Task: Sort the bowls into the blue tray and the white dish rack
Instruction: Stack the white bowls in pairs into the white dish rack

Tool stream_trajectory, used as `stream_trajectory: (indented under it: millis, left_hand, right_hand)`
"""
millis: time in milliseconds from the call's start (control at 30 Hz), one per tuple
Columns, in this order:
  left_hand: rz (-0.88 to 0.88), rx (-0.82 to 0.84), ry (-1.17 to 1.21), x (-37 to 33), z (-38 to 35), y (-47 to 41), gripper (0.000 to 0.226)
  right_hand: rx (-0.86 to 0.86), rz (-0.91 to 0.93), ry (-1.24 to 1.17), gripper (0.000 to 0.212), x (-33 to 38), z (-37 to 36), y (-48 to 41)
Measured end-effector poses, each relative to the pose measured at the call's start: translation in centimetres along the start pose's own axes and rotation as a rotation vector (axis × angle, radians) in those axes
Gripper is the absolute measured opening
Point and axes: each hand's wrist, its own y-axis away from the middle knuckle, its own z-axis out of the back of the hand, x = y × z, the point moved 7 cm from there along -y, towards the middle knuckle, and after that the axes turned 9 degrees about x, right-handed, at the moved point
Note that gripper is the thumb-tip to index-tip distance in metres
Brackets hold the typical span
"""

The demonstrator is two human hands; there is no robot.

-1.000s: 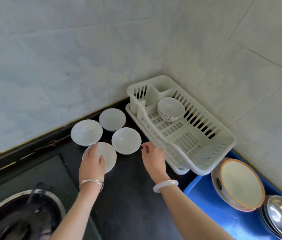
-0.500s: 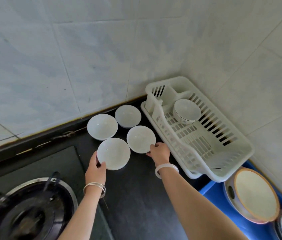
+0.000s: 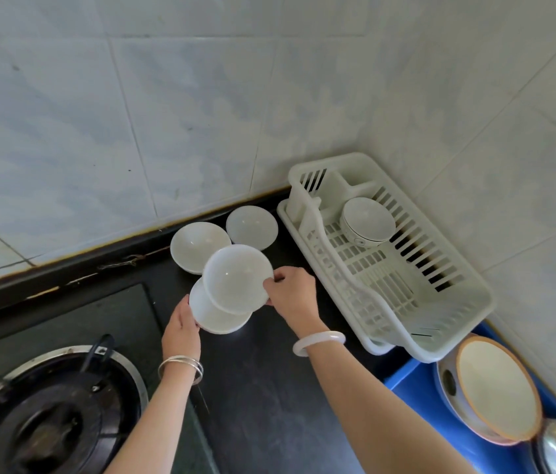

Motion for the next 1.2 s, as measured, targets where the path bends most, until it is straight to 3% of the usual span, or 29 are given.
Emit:
stream_trajectory:
  millis: [133,433,567,633,800,1033,1200]
  left_hand:
    - [0.004,-0.02,0.065,-0.4,0.2,-0.1,0.039]
    - [-0.027,-0.035,-0.159,-0.8,0.7,-0.4,0.033]
    - [0.017,-0.038,-0.077,-0.3,1.0,-0.8,0.032]
    - [0.056,-0.024,0.029,-0.2,0.9,-0.9,0.031]
    - [0.099,0.005,0.03,-0.9,0.1,-0.9,0.031]
    - [-0.017,0.009,-0.107,-4.5,-2.3,1.2,0.027]
    - [-0.121,0.18,-0.006,-10.5,-8.8,3.2,0.02]
  right_hand:
    - [0.076,-0.022,0.103,0.013,0.2,-2.1,0.0]
    - [0.126,-0.079,0.206,0.017,-1.0,-3.4,-1.0]
    - [0.171,-0.109,0.247,0.011,-1.6,-3.4,-1.8]
    - [0.206,-0.126,0.187,0.01,-2.1,-3.5,-2.0]
    - [0.392,-0.191,-0.18,0.042,-3.6,-5.3,-1.8]
    - [0.255,-0.072,-0.19,0.041,-2.9,-0.9,-0.2]
    - [0.092,0.028,-0.223,0.043,-1.2,8.4,1.6]
